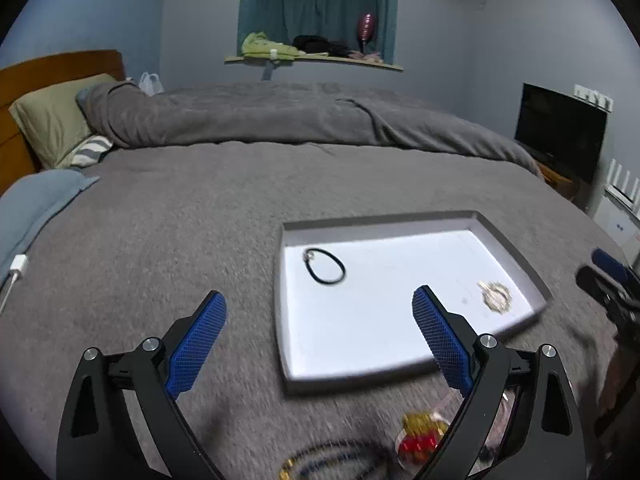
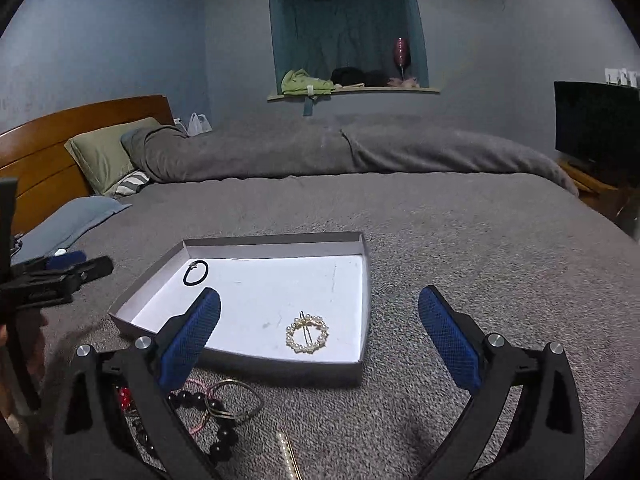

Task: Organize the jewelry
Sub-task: 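Grasp the blue beaded bracelet with the left tool while the right tool grasps the pearl hair pin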

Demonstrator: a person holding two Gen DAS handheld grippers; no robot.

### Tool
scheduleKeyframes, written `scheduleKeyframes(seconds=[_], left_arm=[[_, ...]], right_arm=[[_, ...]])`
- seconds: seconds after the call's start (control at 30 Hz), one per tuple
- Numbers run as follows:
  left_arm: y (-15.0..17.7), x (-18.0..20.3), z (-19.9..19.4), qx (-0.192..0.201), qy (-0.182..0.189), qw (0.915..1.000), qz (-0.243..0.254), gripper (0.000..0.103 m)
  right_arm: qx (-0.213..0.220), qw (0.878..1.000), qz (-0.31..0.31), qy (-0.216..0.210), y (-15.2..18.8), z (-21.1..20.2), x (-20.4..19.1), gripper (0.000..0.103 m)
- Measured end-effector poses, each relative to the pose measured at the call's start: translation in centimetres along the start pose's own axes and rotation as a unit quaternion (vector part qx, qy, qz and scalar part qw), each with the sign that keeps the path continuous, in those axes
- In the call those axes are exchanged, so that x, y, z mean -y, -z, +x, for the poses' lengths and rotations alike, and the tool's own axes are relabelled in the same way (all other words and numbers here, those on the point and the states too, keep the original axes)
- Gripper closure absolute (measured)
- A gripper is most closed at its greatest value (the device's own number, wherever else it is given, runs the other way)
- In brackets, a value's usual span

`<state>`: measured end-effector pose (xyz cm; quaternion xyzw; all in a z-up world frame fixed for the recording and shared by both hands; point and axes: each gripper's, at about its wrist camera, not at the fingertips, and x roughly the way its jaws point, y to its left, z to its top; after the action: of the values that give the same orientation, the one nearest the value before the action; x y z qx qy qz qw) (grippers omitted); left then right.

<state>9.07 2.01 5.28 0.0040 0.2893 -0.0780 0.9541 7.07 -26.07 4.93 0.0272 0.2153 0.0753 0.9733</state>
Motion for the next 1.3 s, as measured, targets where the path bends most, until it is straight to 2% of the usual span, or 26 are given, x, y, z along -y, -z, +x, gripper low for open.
scheduleKeyframes(seconds=[0.17, 0.27, 0.4, 0.53, 0.73, 0.83, 0.9, 0.97, 1.0, 1.13, 1.3], left_arm=[[2.7, 1.4, -1.3, 0.010, -0.023, 0.9988, 0.042, 0.009], [4.2, 1.3, -1.2, -0.008, -0.028, 0.9984, 0.048, 0.009], [5.8, 0.8, -1.3, -0.036, -0.009, 0.9987, 0.034, 0.009], [7.4, 0.5, -2.6, -0.038, -0.011, 0.9984, 0.040, 0.009], [9.0, -0.8, -3.6, -0.057, 0.037, 0.9977, 0.000, 0.011], [9.3, -0.4, -3.8, -0.056, 0.037, 0.9976, 0.017, 0.018], [9.5, -0.2, -3.7, -0.060, 0.040, 0.9971, 0.024, 0.034], [9.6, -0.2, -3.5, -0.065, 0.040, 0.9968, 0.025, 0.038], [9.7, -0.2, -3.5, -0.067, 0.040, 0.9967, 0.024, 0.043], [9.7, -0.1, -3.6, -0.065, 0.043, 0.9967, 0.025, 0.046], [10.0, 0.2, -2.9, -0.081, 0.036, 0.9955, 0.032, 0.062]], right_arm=[[-0.003, 1.000, -0.004, 0.011, 1.2, -1.3, 0.4, 0.005], [-0.013, 1.000, -0.006, 0.008, 2.4, -2.2, 0.6, 0.005], [-0.022, 1.000, -0.010, 0.014, 3.9, -3.3, 0.8, 0.005], [-0.047, 0.999, 0.008, -0.002, 5.3, -3.9, 1.0, 0.005], [-0.063, 0.998, 0.000, 0.003, 5.8, -3.6, 0.4, 0.005], [-0.070, 0.998, -0.005, 0.001, 5.9, -3.5, 0.2, 0.005], [-0.074, 0.997, -0.003, -0.001, 6.0, -3.3, 0.3, 0.005], [-0.080, 0.997, 0.003, -0.002, 6.1, -3.2, 0.5, 0.005], [-0.082, 0.997, 0.005, -0.002, 6.0, -3.2, 0.5, 0.006], [-0.094, 0.996, 0.008, -0.004, 6.4, -3.2, 0.6, 0.015], [-0.104, 0.994, -0.006, -0.010, 6.8, -3.2, -0.1, 0.030]])
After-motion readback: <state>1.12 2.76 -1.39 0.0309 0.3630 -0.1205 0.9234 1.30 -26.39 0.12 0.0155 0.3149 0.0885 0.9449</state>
